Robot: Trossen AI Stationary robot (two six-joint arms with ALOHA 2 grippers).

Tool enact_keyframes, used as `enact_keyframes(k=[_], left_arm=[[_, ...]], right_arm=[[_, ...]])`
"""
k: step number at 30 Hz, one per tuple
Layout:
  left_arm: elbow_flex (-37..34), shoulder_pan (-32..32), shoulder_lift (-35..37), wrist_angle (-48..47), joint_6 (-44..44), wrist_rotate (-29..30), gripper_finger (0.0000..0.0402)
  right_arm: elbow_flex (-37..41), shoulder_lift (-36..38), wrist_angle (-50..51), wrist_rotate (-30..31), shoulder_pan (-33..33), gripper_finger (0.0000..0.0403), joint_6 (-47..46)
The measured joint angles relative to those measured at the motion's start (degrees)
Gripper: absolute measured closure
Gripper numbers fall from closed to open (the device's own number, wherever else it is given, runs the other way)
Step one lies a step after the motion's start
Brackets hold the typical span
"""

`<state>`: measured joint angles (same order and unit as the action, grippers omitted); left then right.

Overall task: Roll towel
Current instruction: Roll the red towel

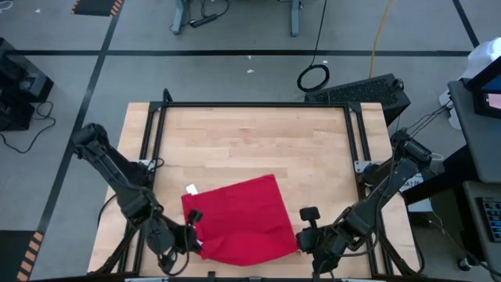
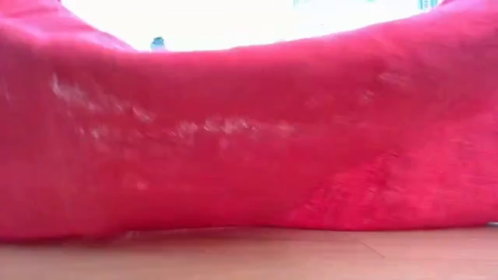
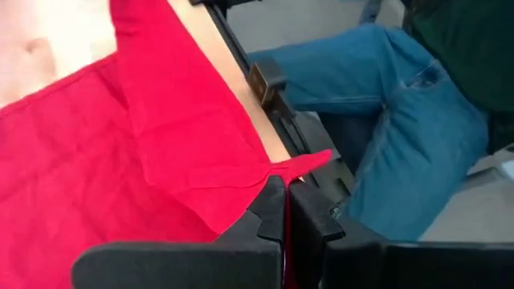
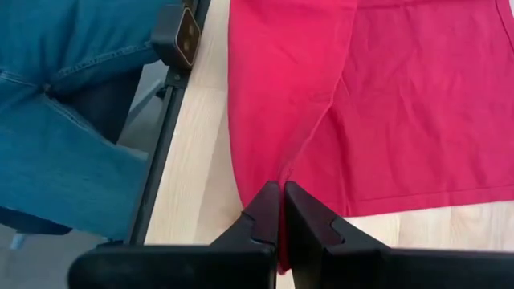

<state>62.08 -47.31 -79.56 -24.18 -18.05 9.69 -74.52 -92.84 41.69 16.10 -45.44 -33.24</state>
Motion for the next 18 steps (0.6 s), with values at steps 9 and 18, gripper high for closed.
enact_keyframes(k=[9, 18], left_arm=[[0.0, 0.2, -2.5, 4.9, 11.9, 7.8, 0.0393], [0.0, 3.0, -6.8, 9.0, 15.5, 11.0, 0.0393]], right_arm=[[0.0, -0.1, 1.0, 4.5, 0.8, 0.0397, 0.8], [0.0, -1.1, 10.8, 6.4, 1.5, 0.0397, -6.9]])
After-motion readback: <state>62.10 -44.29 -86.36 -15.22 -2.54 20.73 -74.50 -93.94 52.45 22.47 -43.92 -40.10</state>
